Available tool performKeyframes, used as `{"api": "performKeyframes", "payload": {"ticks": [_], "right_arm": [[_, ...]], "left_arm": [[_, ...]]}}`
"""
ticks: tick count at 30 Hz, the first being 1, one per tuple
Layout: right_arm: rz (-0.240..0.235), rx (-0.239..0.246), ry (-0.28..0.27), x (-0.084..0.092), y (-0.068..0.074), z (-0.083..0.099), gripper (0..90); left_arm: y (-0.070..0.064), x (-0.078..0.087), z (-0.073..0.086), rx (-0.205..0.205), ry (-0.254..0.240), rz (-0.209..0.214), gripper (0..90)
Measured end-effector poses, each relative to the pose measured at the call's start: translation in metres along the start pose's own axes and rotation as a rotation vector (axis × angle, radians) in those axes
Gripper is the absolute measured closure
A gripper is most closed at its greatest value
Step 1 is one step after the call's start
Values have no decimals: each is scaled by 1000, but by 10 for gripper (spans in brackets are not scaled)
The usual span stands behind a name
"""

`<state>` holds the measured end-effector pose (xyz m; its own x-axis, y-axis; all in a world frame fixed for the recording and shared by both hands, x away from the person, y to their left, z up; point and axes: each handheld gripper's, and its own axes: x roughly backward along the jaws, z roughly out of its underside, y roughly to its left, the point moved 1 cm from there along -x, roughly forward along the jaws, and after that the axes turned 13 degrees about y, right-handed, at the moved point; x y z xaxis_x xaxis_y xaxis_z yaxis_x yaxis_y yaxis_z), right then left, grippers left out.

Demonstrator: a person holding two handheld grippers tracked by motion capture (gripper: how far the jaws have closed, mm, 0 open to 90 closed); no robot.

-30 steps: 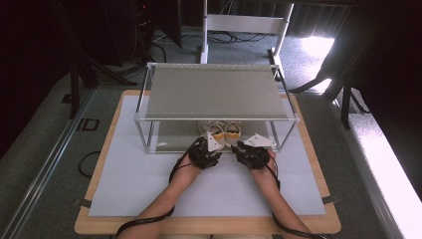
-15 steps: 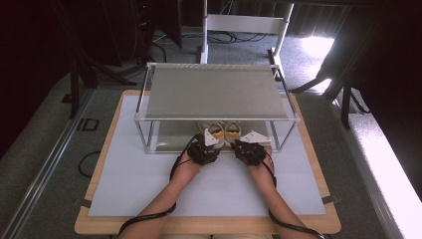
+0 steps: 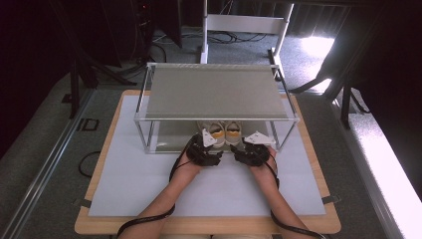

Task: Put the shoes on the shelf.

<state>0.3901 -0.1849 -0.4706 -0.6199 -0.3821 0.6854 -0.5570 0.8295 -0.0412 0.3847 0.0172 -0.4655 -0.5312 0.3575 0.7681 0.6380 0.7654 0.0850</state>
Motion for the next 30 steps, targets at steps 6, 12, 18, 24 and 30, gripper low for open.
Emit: {"api": "performKeyframes", "payload": {"ticks": [6,12,18,24,30], "right_arm": [[-46,-15,-14,6,-2,4,142],[-25,-25,-18,13,-6,12,135],[-10,-34,-21,26,-15,22,135],[24,-14,-32,38,-24,33,136],[25,-18,-30,48,-31,44,136]], "left_arm": [[9,11,4,71,-41,40,74],[14,18,17,72,-37,38,74],[19,28,29,74,-47,26,75],[24,38,43,96,-67,7,75],[32,44,58,104,-70,-14,75]]}}
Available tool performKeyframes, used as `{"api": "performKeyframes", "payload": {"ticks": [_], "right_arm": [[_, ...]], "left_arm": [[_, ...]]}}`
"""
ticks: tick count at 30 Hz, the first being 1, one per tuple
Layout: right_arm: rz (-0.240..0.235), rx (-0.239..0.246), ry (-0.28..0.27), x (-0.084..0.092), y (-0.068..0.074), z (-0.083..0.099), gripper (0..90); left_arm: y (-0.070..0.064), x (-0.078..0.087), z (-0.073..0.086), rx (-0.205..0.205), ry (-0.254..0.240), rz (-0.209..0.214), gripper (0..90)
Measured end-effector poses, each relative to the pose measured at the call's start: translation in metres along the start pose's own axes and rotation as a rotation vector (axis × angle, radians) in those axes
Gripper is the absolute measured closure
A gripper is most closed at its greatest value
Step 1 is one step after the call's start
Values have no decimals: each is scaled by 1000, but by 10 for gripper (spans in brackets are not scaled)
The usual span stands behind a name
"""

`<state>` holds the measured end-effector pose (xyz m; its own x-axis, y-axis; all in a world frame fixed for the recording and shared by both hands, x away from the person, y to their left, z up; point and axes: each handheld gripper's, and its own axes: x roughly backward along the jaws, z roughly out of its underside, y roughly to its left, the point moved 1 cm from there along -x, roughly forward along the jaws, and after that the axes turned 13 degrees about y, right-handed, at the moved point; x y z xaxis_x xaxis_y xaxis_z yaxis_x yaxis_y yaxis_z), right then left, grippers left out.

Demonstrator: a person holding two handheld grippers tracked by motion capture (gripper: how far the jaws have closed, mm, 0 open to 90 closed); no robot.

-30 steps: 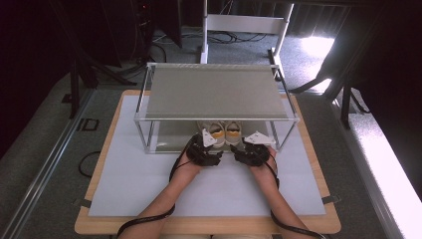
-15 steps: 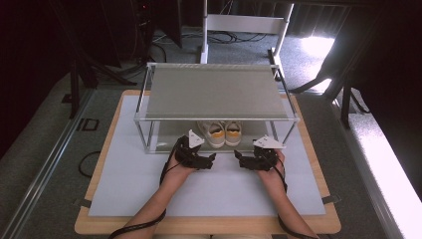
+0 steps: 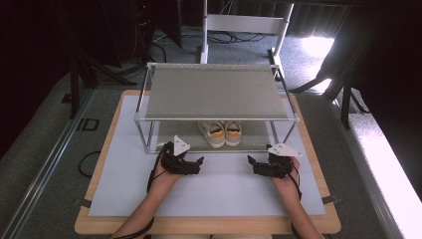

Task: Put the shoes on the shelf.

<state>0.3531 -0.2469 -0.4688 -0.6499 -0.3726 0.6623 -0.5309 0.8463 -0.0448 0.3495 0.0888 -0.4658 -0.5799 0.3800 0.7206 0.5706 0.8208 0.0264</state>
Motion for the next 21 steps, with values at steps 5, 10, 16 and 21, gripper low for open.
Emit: {"api": "performKeyframes", "payload": {"ticks": [5,10,16,21], "right_arm": [[8,-4,2,7,-6,9,136],[17,-4,11,13,-11,20,136],[36,-19,13,22,-18,30,136],[47,-11,17,32,-23,41,136]], "left_arm": [[10,6,11,18,-4,-11,75],[18,13,21,21,-6,-33,75],[23,22,35,26,-6,-56,75],[30,31,48,35,-2,-85,75]]}}
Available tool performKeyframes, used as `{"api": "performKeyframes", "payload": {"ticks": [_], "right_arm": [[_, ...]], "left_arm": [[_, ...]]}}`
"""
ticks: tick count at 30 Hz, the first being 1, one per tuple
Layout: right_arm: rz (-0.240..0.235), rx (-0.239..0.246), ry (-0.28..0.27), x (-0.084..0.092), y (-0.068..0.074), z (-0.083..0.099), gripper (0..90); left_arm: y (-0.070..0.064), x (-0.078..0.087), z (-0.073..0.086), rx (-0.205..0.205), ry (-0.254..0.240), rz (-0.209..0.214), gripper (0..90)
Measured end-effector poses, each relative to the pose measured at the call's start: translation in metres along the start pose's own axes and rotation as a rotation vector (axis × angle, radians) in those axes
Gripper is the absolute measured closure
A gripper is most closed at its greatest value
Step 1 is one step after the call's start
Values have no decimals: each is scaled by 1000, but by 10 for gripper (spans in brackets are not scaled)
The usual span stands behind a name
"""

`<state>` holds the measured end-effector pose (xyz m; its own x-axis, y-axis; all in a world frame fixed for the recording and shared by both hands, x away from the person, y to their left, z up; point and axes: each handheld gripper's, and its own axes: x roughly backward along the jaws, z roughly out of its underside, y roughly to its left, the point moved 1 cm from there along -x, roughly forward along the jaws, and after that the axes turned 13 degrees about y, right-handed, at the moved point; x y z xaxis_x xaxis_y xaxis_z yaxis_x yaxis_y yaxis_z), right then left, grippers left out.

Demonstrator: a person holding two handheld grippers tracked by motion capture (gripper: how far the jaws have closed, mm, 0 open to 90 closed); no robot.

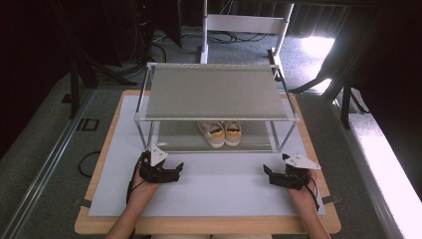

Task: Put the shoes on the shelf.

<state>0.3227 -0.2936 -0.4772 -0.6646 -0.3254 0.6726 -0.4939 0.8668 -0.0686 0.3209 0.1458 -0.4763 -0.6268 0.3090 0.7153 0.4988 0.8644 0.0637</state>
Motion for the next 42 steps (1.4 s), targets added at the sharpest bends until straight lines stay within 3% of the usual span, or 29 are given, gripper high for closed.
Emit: {"api": "performKeyframes", "payload": {"ticks": [13,25,32,42], "right_arm": [[52,-82,-20,25,-28,25,136],[115,-150,-39,33,-51,37,135],[138,-162,-53,33,-52,41,136],[143,-150,-60,33,-51,41,137]], "left_arm": [[37,26,32,94,-18,-80,75],[61,44,52,168,-57,-166,75],[69,46,64,227,-97,-176,75],[71,46,69,247,-112,-175,75]]}}
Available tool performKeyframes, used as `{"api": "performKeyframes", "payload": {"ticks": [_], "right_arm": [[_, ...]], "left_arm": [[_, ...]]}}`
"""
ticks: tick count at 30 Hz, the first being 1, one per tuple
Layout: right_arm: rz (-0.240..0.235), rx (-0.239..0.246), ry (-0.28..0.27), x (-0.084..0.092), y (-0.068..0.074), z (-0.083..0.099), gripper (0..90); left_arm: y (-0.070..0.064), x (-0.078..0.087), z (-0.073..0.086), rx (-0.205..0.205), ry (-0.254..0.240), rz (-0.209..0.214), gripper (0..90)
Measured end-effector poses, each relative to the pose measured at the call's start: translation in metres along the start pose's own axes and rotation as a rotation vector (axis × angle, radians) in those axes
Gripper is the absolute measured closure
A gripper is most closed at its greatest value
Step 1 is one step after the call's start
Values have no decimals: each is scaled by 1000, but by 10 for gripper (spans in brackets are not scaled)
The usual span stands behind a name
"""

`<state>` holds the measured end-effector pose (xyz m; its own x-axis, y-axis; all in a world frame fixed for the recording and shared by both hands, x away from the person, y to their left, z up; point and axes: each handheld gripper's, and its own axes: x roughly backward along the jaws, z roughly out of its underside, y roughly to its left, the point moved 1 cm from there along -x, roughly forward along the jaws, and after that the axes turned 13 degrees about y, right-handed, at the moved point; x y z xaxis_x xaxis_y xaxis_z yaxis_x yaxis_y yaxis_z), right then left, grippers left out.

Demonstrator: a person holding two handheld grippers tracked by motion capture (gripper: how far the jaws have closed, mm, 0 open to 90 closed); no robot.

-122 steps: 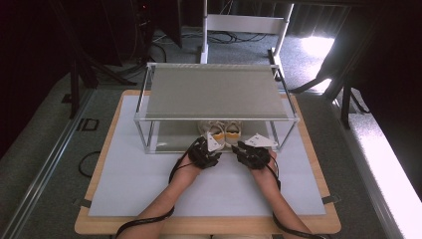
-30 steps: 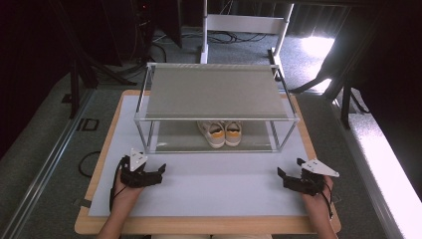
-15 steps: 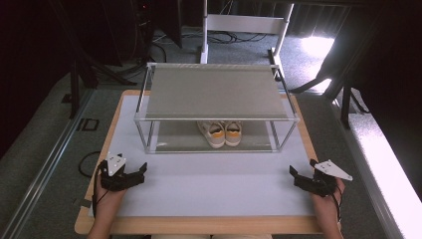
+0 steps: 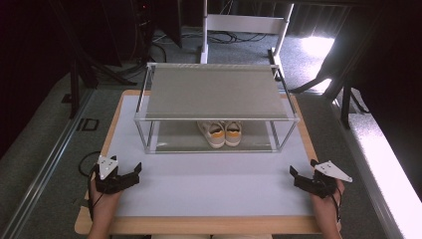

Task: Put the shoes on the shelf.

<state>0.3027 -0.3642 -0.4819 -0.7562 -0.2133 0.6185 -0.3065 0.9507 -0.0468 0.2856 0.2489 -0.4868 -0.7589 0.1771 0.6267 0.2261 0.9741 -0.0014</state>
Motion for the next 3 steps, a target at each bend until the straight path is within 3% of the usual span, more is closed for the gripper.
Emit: {"api": "performKeyframes", "payload": {"ticks": [3], "right_arm": [[-6,8,-10,1,0,1,137]], "left_arm": [[-3,-3,2,-14,11,4,75]]}}
